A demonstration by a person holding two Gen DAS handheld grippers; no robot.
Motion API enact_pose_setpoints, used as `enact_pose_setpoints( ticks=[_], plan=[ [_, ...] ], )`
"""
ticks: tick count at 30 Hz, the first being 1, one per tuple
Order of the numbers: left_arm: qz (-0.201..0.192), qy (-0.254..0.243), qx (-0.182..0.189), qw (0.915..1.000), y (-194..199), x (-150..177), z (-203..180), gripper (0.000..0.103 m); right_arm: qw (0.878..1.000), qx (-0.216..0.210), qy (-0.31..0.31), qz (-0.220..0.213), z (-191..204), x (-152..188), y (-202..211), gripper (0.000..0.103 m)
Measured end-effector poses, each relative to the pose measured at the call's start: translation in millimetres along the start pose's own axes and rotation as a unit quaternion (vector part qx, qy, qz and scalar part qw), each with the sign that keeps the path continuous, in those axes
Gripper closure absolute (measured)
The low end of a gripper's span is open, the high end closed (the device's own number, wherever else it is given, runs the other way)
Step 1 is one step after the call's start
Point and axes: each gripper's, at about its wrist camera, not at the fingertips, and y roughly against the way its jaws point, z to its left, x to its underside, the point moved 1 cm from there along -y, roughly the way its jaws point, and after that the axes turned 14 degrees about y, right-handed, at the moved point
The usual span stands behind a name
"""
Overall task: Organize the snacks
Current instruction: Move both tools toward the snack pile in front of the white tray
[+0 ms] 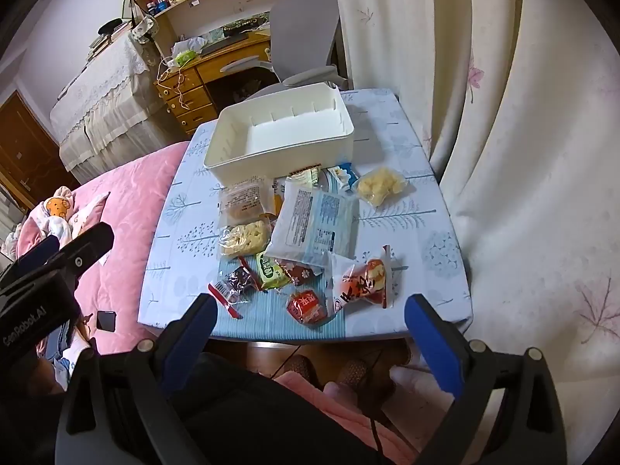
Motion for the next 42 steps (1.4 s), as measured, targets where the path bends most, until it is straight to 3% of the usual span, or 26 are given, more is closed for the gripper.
enact_pose_setpoints(
  ticks=[28, 34, 42],
  plan=[
    [0.000, 0.020, 0.016, 0.9997, -3, -12, 11, 0.001, 0.999, 0.025, 0.024, -0.028, 9, -7, 1, 0.005],
    [0.001, 0.034, 0.009, 0.9994, -4, -20, 25, 0.001, 0.999, 0.024, 0.008, -0.029, 7, -10, 3, 0.005],
    [0.019, 0.015, 0.005, 0.9997, -11, -31, 37, 0.001, 0.998, 0.040, -0.031, -0.045, 8, -14, 8, 0.005]
  ],
)
